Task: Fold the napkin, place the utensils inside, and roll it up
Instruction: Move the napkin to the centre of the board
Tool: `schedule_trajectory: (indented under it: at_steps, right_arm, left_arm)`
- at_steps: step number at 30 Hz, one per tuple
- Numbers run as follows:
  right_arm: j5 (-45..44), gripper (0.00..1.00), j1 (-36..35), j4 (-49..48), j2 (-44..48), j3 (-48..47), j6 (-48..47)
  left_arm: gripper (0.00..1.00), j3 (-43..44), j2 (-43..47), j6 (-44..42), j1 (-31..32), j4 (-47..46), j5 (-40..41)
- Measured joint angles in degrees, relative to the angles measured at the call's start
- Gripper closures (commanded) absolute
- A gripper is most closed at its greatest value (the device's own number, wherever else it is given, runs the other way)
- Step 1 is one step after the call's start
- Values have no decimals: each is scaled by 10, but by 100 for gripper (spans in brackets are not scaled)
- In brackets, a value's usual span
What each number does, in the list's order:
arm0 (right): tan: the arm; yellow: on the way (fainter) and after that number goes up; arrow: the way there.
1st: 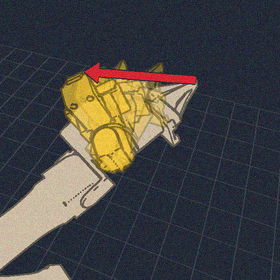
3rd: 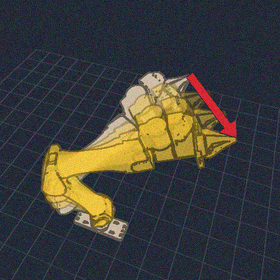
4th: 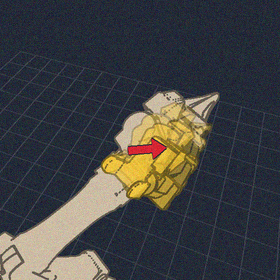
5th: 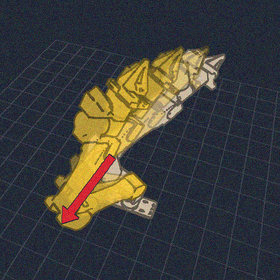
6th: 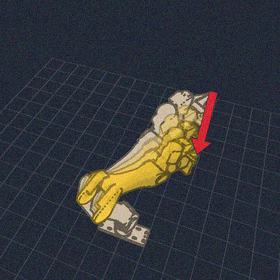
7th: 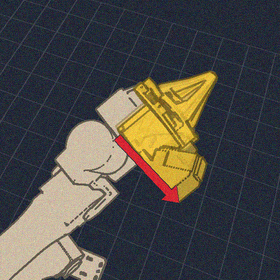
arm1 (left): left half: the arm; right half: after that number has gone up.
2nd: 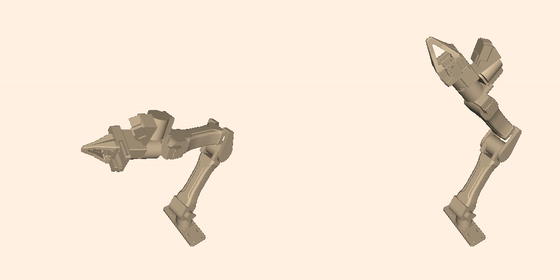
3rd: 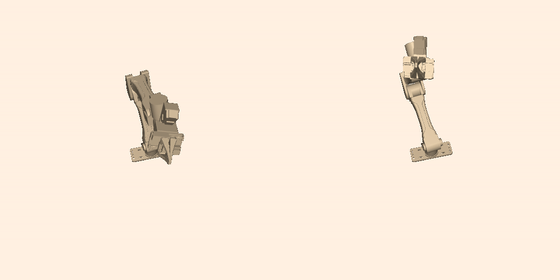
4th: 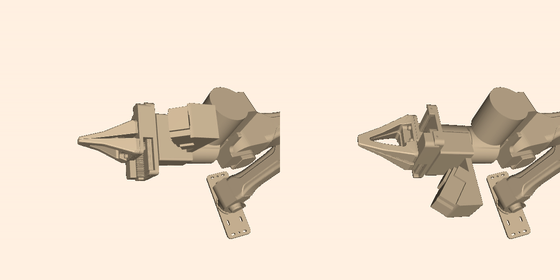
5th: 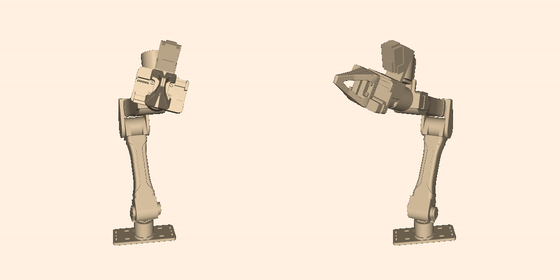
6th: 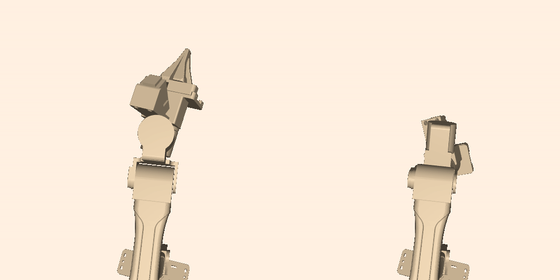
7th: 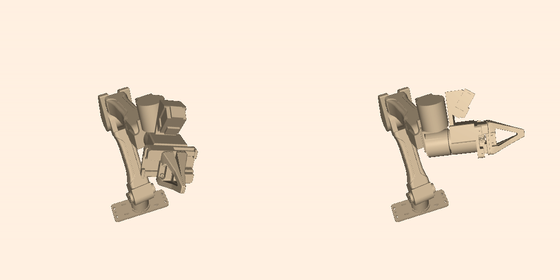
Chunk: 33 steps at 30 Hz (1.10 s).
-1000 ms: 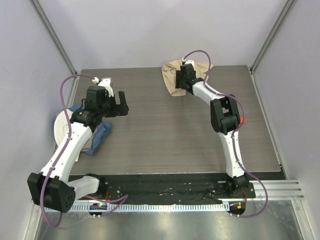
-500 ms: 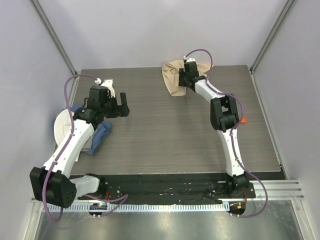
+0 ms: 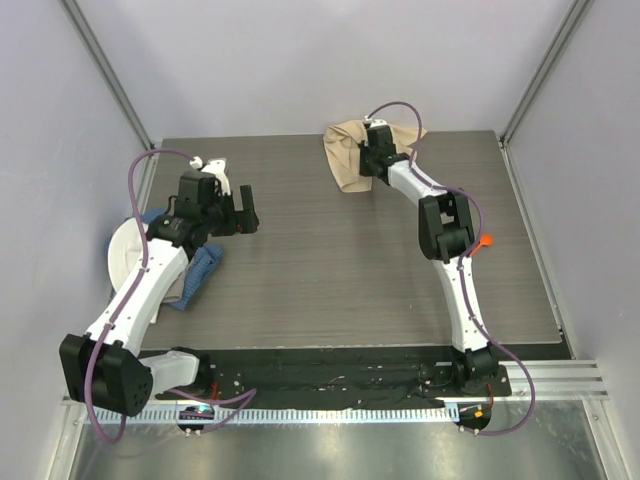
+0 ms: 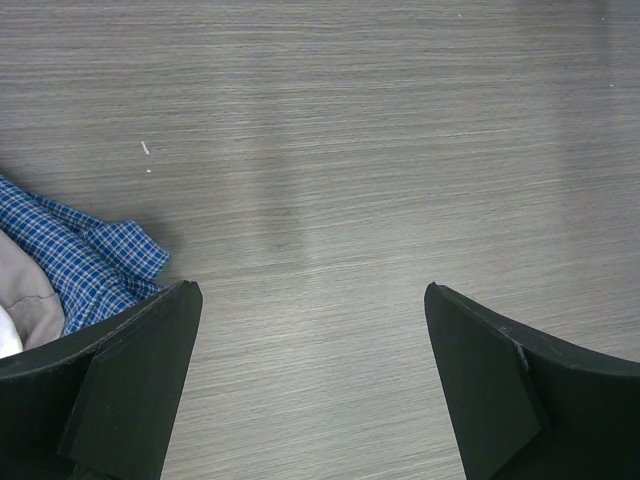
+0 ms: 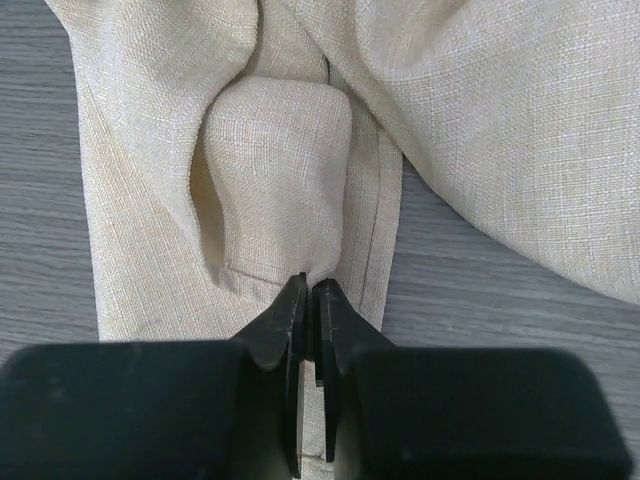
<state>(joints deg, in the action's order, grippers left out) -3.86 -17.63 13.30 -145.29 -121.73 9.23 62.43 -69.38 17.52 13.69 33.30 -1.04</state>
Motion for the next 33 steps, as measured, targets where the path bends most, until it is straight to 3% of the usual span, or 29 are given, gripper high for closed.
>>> schedule_trajectory:
  at_steps: [1,9,14,19,21,22,23,26,29,33]
  right_arm:
    - [4,98,0,1,0,0,1]
    - [28,99,-12,7,23,23,-2]
    - [32,99,-64,13,143,137,-6]
    - [41,98,-160,5,293,259,-9]
    - [66,84,-200,0,341,304,-6]
    - [78,66,-218,-2,357,322,-2]
    - [93,57,-237,-3,372,341,4]
    - [134,40,-279,2,406,397,25]
    - [126,34,-277,27,445,451,40]
    - [67,35,-257,65,511,490,59]
  left_arm:
    - [0,0,0,0,0,0,0]
    - [0,0,3,3,0,0,-1]
    - [0,-8,10,41,0,-17,-26]
    - [2,-51,22,111,0,-63,-70]
    - [4,-82,29,143,0,-90,-81]
    - [4,-104,34,161,0,-108,-84]
    - [5,-124,38,177,0,-121,-87]
    - [6,-170,39,212,1,-150,-91]
    - [7,-190,34,226,4,-164,-89]
    - [8,-196,17,227,9,-177,-75]
